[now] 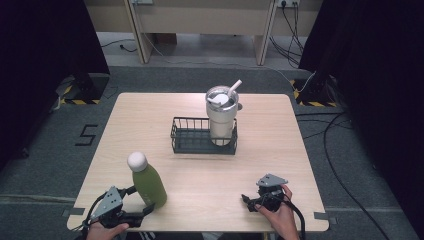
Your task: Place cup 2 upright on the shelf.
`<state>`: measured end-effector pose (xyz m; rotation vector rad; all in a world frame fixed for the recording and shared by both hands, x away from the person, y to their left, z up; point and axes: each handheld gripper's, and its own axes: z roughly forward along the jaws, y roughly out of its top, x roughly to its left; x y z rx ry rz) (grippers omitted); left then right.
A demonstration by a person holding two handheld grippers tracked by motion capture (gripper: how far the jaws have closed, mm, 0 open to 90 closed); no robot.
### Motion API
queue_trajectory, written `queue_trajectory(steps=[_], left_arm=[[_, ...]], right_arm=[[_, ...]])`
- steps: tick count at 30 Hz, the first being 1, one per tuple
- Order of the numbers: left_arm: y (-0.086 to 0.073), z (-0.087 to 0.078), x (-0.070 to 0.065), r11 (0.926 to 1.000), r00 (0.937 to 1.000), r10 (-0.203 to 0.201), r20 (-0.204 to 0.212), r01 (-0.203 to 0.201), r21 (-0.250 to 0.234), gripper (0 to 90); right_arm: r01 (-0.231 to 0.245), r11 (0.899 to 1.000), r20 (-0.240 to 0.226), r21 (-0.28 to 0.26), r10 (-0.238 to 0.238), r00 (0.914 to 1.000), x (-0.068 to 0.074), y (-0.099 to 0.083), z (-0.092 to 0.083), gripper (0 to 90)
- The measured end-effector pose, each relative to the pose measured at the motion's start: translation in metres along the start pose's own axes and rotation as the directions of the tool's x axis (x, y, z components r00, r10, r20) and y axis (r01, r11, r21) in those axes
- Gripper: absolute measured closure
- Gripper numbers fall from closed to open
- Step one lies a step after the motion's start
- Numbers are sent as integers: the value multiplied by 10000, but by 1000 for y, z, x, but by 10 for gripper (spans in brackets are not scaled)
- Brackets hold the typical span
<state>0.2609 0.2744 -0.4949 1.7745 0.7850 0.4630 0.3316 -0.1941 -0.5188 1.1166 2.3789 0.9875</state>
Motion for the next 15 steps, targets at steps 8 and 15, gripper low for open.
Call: queue_trajectory(steps=[8,15], left_arm=[[5,9,1,9998,9998,138,-139,-139,-117,149],[4,18,1,9993,9997,54,-234,-62,-371,149]], right_arm=[[14,10000,-3,-4,-14,10000,0,0,0,80],[11,10000,-20,-4,-11,10000,0,0,0,77]])
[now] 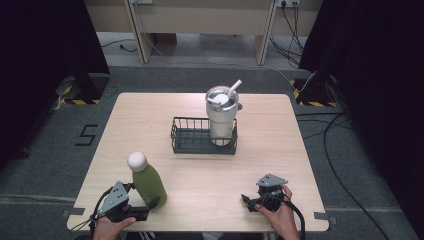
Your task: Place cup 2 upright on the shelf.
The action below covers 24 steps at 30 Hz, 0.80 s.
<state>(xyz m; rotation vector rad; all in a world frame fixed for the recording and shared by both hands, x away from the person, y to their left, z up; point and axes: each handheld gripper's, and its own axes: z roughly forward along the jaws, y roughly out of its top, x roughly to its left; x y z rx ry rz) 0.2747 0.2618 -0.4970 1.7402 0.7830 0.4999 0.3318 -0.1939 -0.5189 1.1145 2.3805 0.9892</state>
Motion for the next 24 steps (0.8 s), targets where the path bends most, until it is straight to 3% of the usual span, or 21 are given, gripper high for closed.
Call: queue_trajectory(steps=[5,12,17,24], left_arm=[[0,6,1,9997,10000,-35,11,35,-228,149],[0,13,0,9998,10000,53,1,-53,-186,150],[-1,16,2,9993,9999,-133,86,136,-354,165],[-1,17,2,9990,10000,43,40,-42,-448,196]], right_arm=[[12,10000,-9,10,-12,10000,0,0,0,73],[14,10000,-13,13,-14,10000,0,0,0,71],[15,10000,-12,14,-15,10000,0,0,0,71],[17,10000,-16,17,-17,10000,0,0,0,70]])
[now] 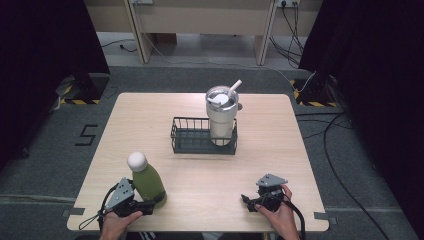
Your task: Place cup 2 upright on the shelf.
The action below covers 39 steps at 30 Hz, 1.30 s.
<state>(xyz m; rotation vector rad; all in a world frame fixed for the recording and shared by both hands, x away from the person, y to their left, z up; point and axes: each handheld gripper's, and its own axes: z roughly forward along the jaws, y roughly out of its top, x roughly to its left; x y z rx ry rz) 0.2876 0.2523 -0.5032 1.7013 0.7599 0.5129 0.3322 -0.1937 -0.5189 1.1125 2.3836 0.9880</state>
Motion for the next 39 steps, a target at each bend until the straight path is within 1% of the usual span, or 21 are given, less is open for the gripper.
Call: queue_trajectory(steps=[4,6,8,10,15,28,31,35,39], left_arm=[[0,0,0,10000,10000,36,-46,-36,19,200],[1,0,-1,10000,10000,-52,48,52,-19,201],[3,-1,-2,10000,9999,-73,90,74,-52,203],[6,-2,-2,10000,10000,3,43,-3,-63,203],[10,-3,0,9999,9999,-87,75,87,-110,203],[20,5,3,9999,9997,58,230,-61,117,203],[25,8,6,9999,9996,20,274,-23,112,203],[35,12,12,9999,9993,-152,350,154,-56,203],[45,14,17,9999,9996,-64,265,67,-118,204]], right_arm=[[4,10000,-1,1,-4,10000,0,0,0,69],[15,10000,-2,-5,-15,10000,0,0,0,68],[1,10000,-5,4,-1,10000,0,0,0,68],[18,10000,-5,-5,-18,10000,0,0,0,68],[16,10000,-3,-6,-16,10000,0,0,0,68],[3,10000,-6,5,-3,10000,0,0,0,68],[17,10000,-4,-5,-17,10000,0,0,0,69],[15,10000,-4,-4,-15,10000,0,0,0,68],[2,10000,-8,6,-2,10000,0,0,0,67]])
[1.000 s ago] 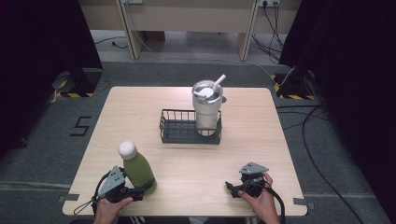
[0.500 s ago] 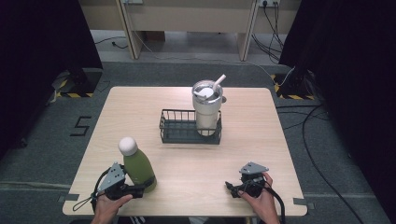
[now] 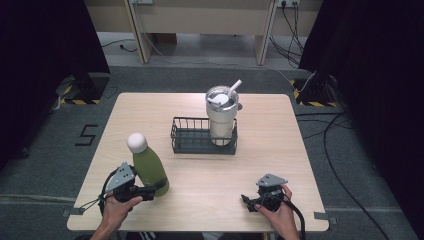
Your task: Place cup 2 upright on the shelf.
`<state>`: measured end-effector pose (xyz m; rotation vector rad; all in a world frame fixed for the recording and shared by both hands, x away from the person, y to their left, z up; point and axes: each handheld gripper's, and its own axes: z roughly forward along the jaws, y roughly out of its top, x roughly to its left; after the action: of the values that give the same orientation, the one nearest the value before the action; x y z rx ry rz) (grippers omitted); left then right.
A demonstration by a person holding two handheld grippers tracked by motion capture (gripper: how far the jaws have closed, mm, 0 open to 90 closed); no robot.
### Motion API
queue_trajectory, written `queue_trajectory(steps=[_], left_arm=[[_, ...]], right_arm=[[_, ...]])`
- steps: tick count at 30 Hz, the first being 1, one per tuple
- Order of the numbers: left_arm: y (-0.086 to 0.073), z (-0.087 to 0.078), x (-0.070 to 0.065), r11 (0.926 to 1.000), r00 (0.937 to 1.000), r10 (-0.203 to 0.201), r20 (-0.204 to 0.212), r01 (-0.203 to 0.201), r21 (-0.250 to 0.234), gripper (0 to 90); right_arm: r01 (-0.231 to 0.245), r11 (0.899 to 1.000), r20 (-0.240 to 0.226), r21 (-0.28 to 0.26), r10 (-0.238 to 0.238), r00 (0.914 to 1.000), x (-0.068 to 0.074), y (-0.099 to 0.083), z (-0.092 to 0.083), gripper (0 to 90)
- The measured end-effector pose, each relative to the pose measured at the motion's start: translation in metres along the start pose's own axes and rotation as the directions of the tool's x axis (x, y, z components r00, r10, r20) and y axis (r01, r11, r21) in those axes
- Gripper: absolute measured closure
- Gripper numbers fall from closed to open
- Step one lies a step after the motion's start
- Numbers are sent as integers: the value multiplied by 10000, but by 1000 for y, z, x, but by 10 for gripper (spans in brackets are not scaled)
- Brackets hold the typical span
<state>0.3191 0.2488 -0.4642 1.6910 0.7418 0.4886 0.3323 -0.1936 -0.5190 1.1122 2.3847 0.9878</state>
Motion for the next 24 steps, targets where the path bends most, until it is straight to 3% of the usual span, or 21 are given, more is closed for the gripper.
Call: queue_trajectory(steps=[13,24], left_arm=[[27,16,14,9997,9996,243,-129,-242,67,204],[48,29,20,9999,9999,150,47,-150,8,204]], right_arm=[[30,10000,4,-4,-30,10000,0,0,0,64],[8,10000,0,4,-8,10000,0,0,0,62]])
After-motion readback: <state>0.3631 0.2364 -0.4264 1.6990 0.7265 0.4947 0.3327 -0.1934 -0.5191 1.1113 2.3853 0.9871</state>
